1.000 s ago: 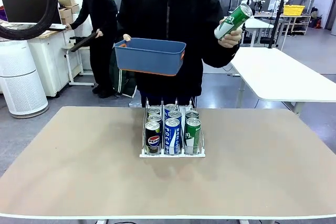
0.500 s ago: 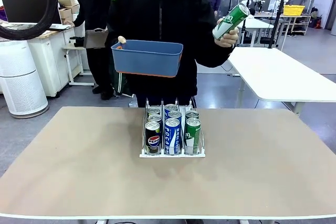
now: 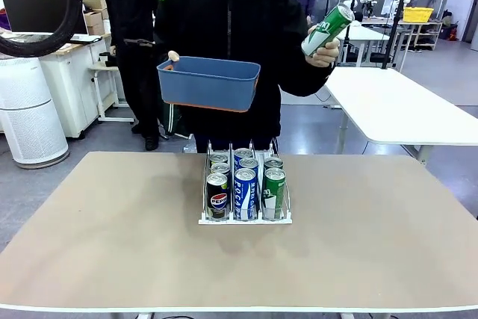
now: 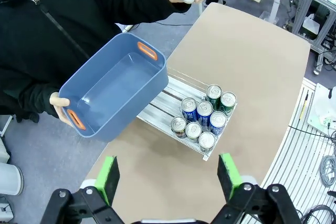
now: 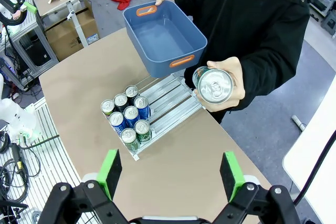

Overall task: Fill the beverage cans into the dispenser.
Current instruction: Pick up the Sprite handed by the human.

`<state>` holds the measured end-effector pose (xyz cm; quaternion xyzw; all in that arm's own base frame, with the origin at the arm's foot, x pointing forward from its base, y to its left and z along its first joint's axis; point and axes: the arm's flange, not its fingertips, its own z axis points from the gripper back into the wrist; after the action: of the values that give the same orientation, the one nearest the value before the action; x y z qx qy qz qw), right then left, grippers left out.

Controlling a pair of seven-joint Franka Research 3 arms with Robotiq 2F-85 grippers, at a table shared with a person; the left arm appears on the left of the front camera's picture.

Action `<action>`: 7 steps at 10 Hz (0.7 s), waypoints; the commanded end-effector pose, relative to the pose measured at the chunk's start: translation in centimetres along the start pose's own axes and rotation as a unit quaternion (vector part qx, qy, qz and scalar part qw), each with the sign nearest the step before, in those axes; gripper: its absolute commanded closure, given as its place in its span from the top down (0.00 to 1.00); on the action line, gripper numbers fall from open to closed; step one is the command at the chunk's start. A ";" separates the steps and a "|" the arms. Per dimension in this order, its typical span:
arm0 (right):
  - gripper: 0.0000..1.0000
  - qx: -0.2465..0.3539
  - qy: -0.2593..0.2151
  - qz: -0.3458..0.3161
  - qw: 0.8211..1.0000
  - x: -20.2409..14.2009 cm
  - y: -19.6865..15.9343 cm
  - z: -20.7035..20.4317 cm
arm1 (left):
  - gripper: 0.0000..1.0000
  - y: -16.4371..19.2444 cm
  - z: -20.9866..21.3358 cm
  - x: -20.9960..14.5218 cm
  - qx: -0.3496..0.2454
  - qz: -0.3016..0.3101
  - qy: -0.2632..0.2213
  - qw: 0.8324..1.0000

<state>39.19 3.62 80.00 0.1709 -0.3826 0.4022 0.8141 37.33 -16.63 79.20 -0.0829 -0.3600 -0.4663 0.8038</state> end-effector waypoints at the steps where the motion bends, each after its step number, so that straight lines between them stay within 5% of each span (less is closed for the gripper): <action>1: 1.00 0.000 0.000 -0.001 1.000 0.0 0.0 0.0 | 1.00 0.1 0.0 0.0 -0.004 0.003 -0.004 1.000; 7: 1.00 0.000 0.000 -0.001 1.000 0.0 0.0 0.0 | 1.00 0.1 0.0 0.0 -0.004 0.003 -0.004 1.000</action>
<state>39.19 3.62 80.00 0.1709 -0.3826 0.4022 0.8141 37.33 -16.63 79.20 -0.0829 -0.3600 -0.4663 0.8038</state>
